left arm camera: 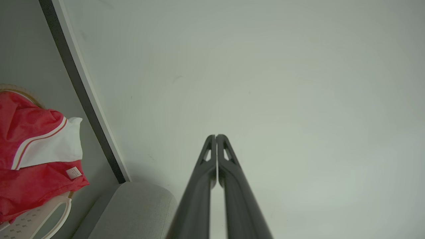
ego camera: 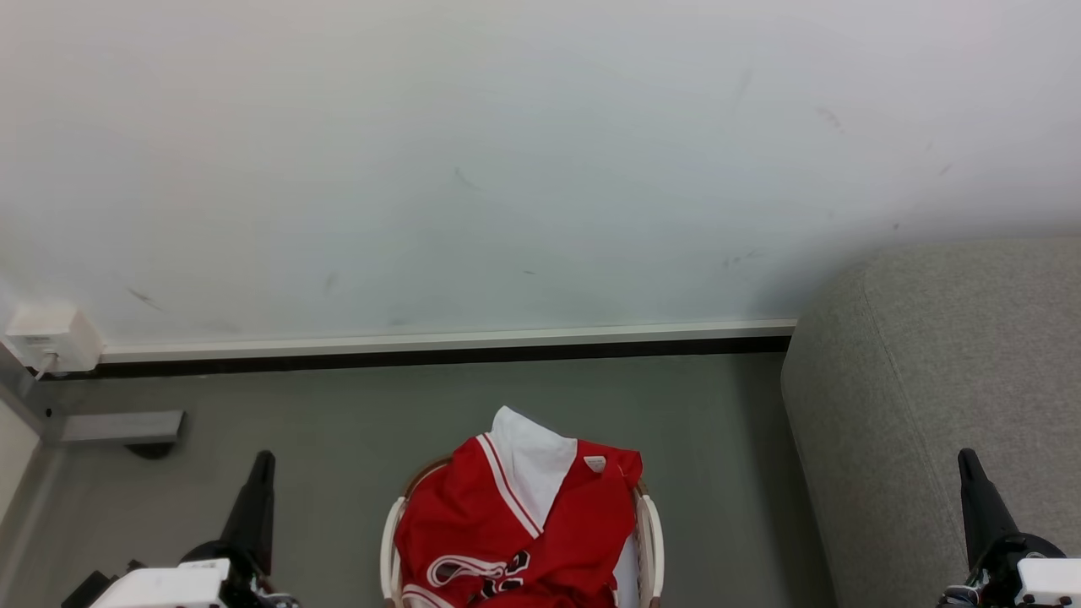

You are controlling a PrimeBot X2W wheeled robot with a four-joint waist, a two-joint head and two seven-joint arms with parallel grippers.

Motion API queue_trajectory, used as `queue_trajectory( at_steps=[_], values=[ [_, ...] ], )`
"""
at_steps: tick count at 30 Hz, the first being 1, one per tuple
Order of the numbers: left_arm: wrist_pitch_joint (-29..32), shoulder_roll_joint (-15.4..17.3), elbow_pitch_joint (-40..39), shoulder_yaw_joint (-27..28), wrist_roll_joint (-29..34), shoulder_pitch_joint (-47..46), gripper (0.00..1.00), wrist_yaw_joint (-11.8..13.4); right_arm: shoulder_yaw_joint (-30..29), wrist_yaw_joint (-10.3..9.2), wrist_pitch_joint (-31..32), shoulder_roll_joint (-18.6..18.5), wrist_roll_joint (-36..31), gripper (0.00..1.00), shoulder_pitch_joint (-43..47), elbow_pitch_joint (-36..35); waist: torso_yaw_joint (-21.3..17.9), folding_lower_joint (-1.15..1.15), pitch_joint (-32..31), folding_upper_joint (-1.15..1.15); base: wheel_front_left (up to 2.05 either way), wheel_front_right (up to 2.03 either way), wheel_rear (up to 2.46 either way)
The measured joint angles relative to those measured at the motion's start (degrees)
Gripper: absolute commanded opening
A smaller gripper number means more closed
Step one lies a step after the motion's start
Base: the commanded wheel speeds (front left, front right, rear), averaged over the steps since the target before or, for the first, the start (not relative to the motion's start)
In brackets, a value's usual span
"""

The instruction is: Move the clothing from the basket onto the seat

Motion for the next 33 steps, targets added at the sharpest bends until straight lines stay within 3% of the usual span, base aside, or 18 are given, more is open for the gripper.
queue_trajectory(
  at_steps=[3,4,17,33],
  values=[
    [0.00,0.00,0.00,0.00,0.00,0.00,0.00,0.00,0.00,0.00,0.00,0.00,0.00,0.00,0.00,0.00,0.00,0.00,0.00,0.00,0.00,0.00,0.00],
    [-0.04,-0.07,0.29,0.00,0.02,0.12,1.00,-0.02,0.02,0.00,-0.01,0.08,0.00,1.00,0.15,0.25,0.00,0.00,0.00,0.00,0.00,0.00,0.00],
    [-3.10,-0.48,1.16,-1.71,1.51,1.68,1.00,0.00,1.90,0.00,-3.08,0.73,-1.76,1.00,1.57,1.46,0.10,0.00,0.05,0.00,0.00,0.00,0.00],
    [-7.05,-0.46,0.80,-3.20,14.02,1.71,1.00,0.00,3.60,0.00,-6.97,0.65,-19.52,1.00,1.95,-0.69,0.30,0.00,-0.07,0.00,0.00,0.00,0.00]
  ],
)
